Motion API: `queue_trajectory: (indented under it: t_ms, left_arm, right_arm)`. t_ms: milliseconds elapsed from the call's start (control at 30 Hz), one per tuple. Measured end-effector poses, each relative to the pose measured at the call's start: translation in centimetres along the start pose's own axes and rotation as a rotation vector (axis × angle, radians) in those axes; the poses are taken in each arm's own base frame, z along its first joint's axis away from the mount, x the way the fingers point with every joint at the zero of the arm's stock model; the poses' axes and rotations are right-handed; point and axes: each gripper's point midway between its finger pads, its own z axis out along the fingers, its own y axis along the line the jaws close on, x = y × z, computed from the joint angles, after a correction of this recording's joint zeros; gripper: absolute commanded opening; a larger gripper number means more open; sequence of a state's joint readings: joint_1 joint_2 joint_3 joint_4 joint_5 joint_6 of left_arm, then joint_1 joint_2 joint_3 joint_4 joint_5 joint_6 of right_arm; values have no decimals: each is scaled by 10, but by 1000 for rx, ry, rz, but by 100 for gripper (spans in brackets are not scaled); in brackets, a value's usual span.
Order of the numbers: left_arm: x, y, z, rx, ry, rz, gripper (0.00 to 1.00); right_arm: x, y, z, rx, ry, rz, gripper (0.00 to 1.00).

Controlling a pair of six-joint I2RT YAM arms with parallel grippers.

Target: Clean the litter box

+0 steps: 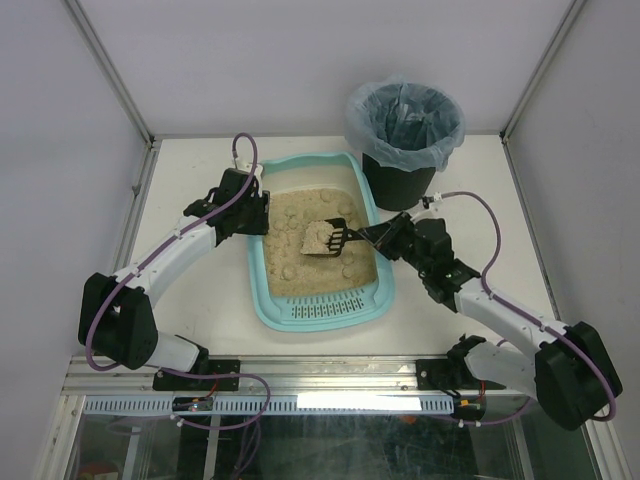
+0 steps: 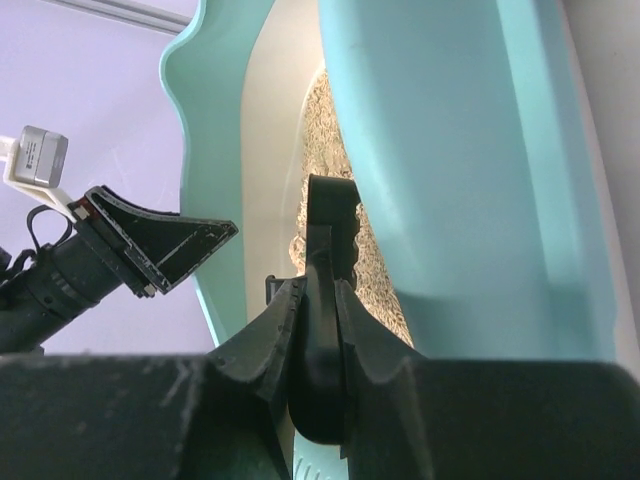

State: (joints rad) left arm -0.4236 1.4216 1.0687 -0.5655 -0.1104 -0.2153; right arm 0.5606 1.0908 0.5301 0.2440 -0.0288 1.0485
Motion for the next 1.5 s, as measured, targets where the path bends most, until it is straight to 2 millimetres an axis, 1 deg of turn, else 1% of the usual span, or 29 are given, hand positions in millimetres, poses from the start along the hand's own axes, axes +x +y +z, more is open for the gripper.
queue_trajectory:
  t_ms: [167,333,467,533,633,733,800,900,1000,1100,1200,1267,1333,1433,1500]
  left_arm:
    - [-3,-3,0,18,-10,-1,42]
    - [-3,-5,2,27,-11,-1,42]
    - [-3,-6,2,29,-12,-1,42]
    - [-4,-6,2,30,-12,-1,42]
    - [-4,-6,2,30,-13,0,46]
    - [-4,-6,2,30,-13,6,51]
    - [-3,-6,2,32,-13,7,54]
    - [-3,-8,2,36,-15,8,56]
    - [-2,-9,2,38,-18,12,60]
    - [-3,-10,1,42,-19,11,63]
    - [-2,-11,0,49,-23,7,64]
    - [-1,-12,-1,54,-24,9,65]
    - [-1,-13,-2,54,-27,7,67]
    - [-1,-12,-7,57,-40,3,70]
    - [-4,-12,-13,60,-62,0,71]
  right_arm:
    - [-2,-11,-12,-3,-18,53,0]
    - [-10,-5,-13,-39,-44,88,0]
    - [-8,-2,-13,-75,-26,109,0]
    - [-12,-2,-14,-88,-36,122,0]
    - [-18,-5,-18,-97,-51,137,0]
    - [-18,0,-15,-124,-35,137,0]
    - [-17,0,-16,-127,-25,145,0]
    - [-23,-1,-17,-136,-38,159,0]
    - [-21,3,-15,-158,-21,159,0]
    - [-23,1,-20,-168,-27,178,0]
    - [-22,2,-19,-178,-17,176,0]
    - [-20,1,-20,-174,-7,176,0]
    - [-23,0,-24,-170,-18,177,0]
    - [-26,7,-26,-191,-22,168,0]
    - [-25,8,-27,-195,-12,164,0]
